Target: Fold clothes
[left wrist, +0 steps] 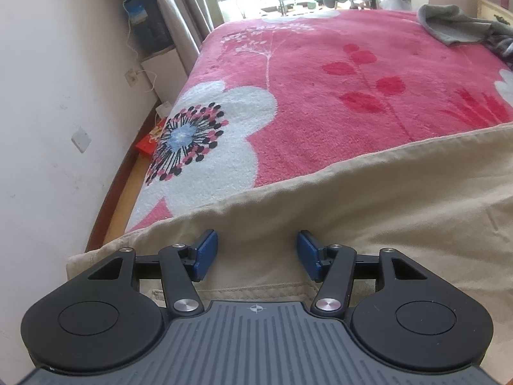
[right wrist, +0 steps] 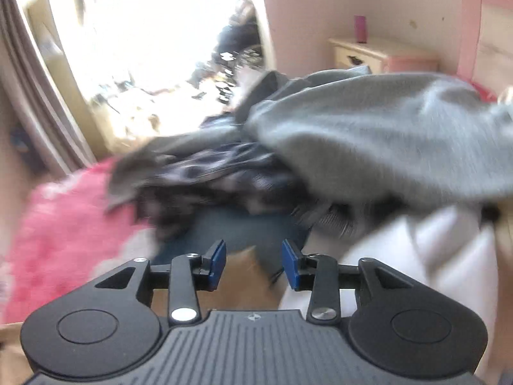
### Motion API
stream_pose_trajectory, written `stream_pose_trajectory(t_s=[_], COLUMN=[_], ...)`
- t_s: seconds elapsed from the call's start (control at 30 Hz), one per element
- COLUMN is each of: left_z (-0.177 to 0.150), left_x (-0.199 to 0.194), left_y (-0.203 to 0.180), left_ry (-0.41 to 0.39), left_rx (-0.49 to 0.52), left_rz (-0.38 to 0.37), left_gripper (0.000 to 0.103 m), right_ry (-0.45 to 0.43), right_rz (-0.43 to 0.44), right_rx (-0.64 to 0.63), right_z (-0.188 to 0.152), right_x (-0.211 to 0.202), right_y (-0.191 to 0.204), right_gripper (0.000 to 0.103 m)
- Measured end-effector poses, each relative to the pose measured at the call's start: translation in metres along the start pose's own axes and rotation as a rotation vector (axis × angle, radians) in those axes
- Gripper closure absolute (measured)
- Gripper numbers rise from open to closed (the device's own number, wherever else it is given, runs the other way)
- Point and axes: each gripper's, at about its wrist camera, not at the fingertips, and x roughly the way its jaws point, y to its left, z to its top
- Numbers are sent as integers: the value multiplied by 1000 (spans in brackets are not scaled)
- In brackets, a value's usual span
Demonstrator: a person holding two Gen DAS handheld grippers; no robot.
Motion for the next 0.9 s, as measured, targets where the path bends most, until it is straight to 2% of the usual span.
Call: stream_pose_trajectory(t_s=[0.1, 0.17, 0.23, 0.33, 0.5, 0.57, 0.63, 0.67, 0.7, 0.8, 0.9], left_z=[1, 1, 2, 3, 4, 4, 4, 4, 4, 3, 4], left_x=[1, 1, 2, 2, 2, 2, 2, 2, 3, 2, 3], left_y=[-1, -1, -1, -1, -4, -5, -6, -5, -5, -5, -6], left_ry=[4, 9, 14, 25, 33, 34, 34, 32, 31, 28, 28], left_rx=[-14, -25, -38, -62, -95, -98, -104, -108, -112, -128, -129], left_rz=[11, 17, 22, 32, 56, 64, 68, 69, 70, 72, 77], left_gripper=[46, 45, 45, 45, 45, 45, 44, 44, 44, 44, 44], right_ry=[63, 118, 161, 159, 51, 21, -7, -21, -33, -46, -48], right_rz=[122, 153, 152, 146, 171, 185, 205, 214, 212, 221, 217], right_rx=[113, 201, 301, 507, 666, 711, 762, 786, 801, 829, 806], right_z=[-50, -93, -130, -167, -183, -185, -187, -189, -190, -196, -192], right_x=[-20, -15, -4, 19, 40, 48, 55, 58, 60, 65, 65], right_y=[-3, -13, -26, -55, -78, -85, -91, -94, -96, -97, -94], right_gripper=[57, 55, 55, 53, 55, 64, 66, 74, 77, 84, 92])
